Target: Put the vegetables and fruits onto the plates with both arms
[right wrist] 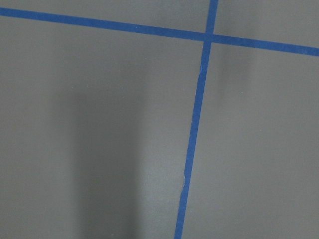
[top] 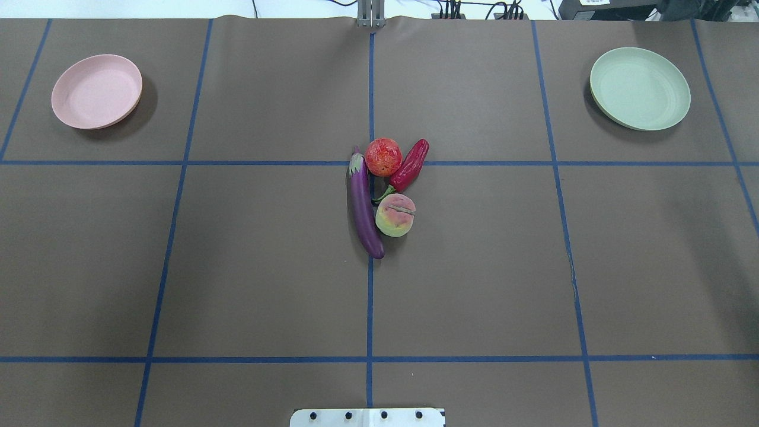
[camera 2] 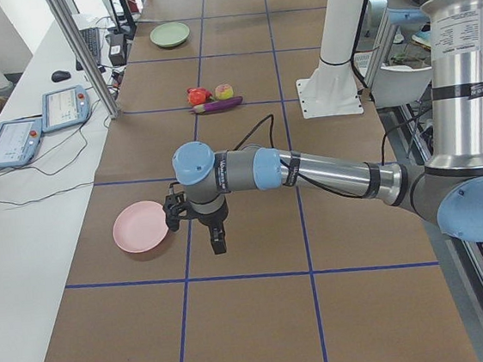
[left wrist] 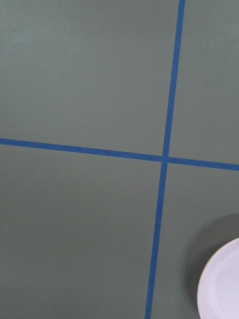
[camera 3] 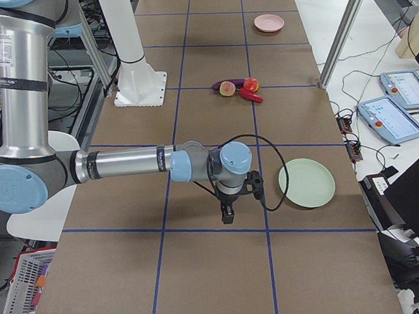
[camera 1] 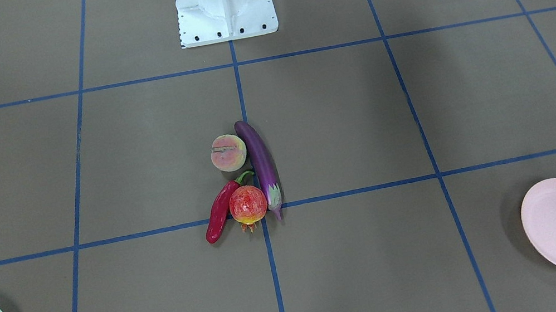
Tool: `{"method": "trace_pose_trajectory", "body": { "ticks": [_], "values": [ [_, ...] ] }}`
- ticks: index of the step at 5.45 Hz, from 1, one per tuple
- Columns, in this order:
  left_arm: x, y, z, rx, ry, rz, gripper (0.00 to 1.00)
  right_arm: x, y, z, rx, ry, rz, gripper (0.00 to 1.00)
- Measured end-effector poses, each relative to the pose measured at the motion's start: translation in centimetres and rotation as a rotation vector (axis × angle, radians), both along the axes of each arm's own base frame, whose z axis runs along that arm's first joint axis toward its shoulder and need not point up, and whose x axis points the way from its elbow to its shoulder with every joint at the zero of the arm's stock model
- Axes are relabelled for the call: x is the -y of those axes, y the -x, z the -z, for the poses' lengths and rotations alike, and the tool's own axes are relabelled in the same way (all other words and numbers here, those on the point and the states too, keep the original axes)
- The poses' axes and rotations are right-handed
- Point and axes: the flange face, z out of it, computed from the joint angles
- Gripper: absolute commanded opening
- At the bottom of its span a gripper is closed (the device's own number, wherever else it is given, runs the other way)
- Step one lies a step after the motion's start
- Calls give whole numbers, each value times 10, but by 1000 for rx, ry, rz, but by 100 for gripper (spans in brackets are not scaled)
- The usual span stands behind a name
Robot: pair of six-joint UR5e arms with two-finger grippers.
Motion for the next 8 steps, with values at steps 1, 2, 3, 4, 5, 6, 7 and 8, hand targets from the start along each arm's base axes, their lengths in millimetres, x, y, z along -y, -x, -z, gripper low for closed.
{"method": "trace_pose_trajectory", "body": {
  "ticks": [1,2,3,4,5,6,7,8],
  "values": [
    [1,-1,10,-7,-37,-4,100,2,1,3,3,-6,0,100],
    [5,-10,22,-15,-115,-23,100,4,1,11,10,-23,1,100],
    [11,-31,35,-46,-192,-52,100,5,1,19,15,-39,1,100],
    [18,-64,58,-96,-235,-80,100,6,2,25,22,-50,1,100],
    [30,-109,95,-139,-248,-102,100,9,4,32,41,-60,3,100],
    [41,-160,133,-173,-238,-122,100,11,7,40,75,-68,5,100],
    [48,-217,172,-192,-225,-144,100,12,9,44,104,-71,6,100],
    [54,-275,206,-189,-221,-163,100,13,10,46,115,-71,6,100]
  ]
}}
